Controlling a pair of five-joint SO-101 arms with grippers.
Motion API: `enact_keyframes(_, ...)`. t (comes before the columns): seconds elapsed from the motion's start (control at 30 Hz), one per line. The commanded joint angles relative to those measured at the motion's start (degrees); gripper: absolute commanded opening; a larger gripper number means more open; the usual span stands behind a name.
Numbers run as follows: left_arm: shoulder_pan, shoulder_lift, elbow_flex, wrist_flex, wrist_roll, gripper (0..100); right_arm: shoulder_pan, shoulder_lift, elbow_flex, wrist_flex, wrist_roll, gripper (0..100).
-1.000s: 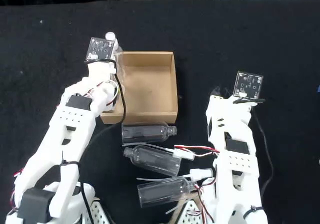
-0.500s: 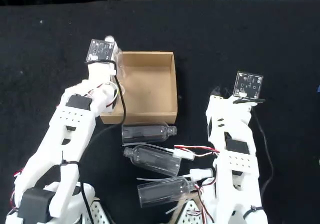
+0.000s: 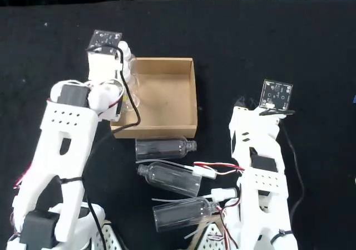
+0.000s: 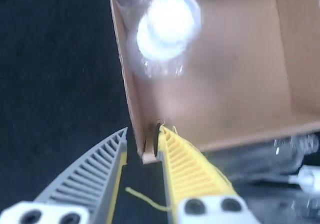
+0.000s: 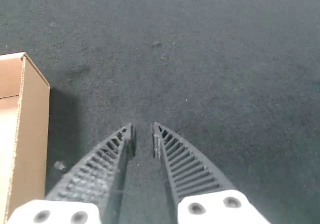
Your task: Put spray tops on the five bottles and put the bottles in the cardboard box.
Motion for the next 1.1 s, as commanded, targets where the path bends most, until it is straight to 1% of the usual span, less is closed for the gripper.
enact_keyframes(0.0, -1.2, -1.1, -9.8, 11.9, -7.7, 9, -0.7, -1.1, -0.5, -1.7, -0.4, 5.3)
enact_keyframes(0.13, -0.4, -1.1, -13.5, 21.9, -13.9, 9, -0.6, -1.1, -0.5, -1.7, -0.4, 5.3)
enact_keyframes(0.3, 3.9, -1.0, -13.4, 30.1, -19.9, 9, -0.4, -1.1, -0.5, -1.7, -0.4, 5.3)
enact_keyframes(0.37, 5.7, -1.1, -11.0, 29.8, -21.2, 10, -0.4, -1.1, -0.5, -1.7, -0.4, 5.3)
enact_keyframes(0.43, 8.5, -0.5, -7.9, 29.5, -22.9, 13, -0.3, -1.1, -0.6, -1.7, -0.4, 5.3)
enact_keyframes(0.53, 17.2, -0.4, -2.3, 28.7, -24.4, 22, 0.3, -1.3, -0.7, -1.7, -0.4, 5.3)
enact_keyframes(0.6, 23.8, -1.1, 0.7, 27.4, -24.4, 26, 3.5, -1.5, -1.7, -1.7, -0.4, 5.3)
enact_keyframes(0.7, 31.7, -0.6, 2.0, 26.1, -24.4, 25, 10.2, -1.2, -5.8, -0.5, -0.8, 5.3)
enact_keyframes(0.8, 37.4, -0.9, 2.9, 23.6, -24.3, 24, 16.1, -1.2, -11.4, 4.8, -0.4, 5.3)
enact_keyframes(0.87, 40.8, -0.9, 3.2, 22.2, -22.2, 24, 20.7, -1.1, -15.0, 9.5, 0.3, 5.3)
enact_keyframes(0.97, 45.9, -0.3, 3.4, 20.4, -17.9, 24, 28.5, -1.1, -18.2, 15.4, 6.1, 5.3)
enact_keyframes(1.07, 50.7, -0.3, 5.5, 16.7, -14.5, 25, 36.4, -1.1, -18.7, 19.0, 10.2, 5.3)
